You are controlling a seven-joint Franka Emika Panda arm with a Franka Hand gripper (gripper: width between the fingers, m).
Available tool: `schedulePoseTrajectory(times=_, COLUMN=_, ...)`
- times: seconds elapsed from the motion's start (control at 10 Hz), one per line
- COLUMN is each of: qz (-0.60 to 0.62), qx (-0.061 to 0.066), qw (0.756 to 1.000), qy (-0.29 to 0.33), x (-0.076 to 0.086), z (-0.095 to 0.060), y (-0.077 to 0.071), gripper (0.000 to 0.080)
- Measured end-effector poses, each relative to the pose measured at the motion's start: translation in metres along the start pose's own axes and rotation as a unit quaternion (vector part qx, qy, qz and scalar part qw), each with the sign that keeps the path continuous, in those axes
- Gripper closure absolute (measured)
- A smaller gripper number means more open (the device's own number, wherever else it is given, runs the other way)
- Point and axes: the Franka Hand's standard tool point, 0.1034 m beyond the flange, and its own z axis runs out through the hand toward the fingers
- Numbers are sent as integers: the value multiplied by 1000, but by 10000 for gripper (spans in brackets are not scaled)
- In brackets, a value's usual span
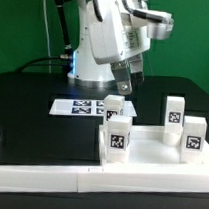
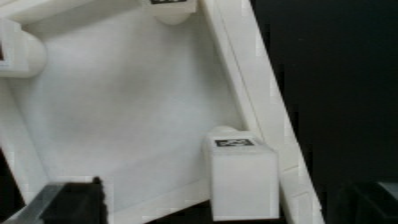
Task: Assemble square table
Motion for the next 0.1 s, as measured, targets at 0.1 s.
schedulePoseTrajectory(times=0.1, qz=0, qx=0, qw=1000, qy=0, x=0, z=1, y=0, gripper=151)
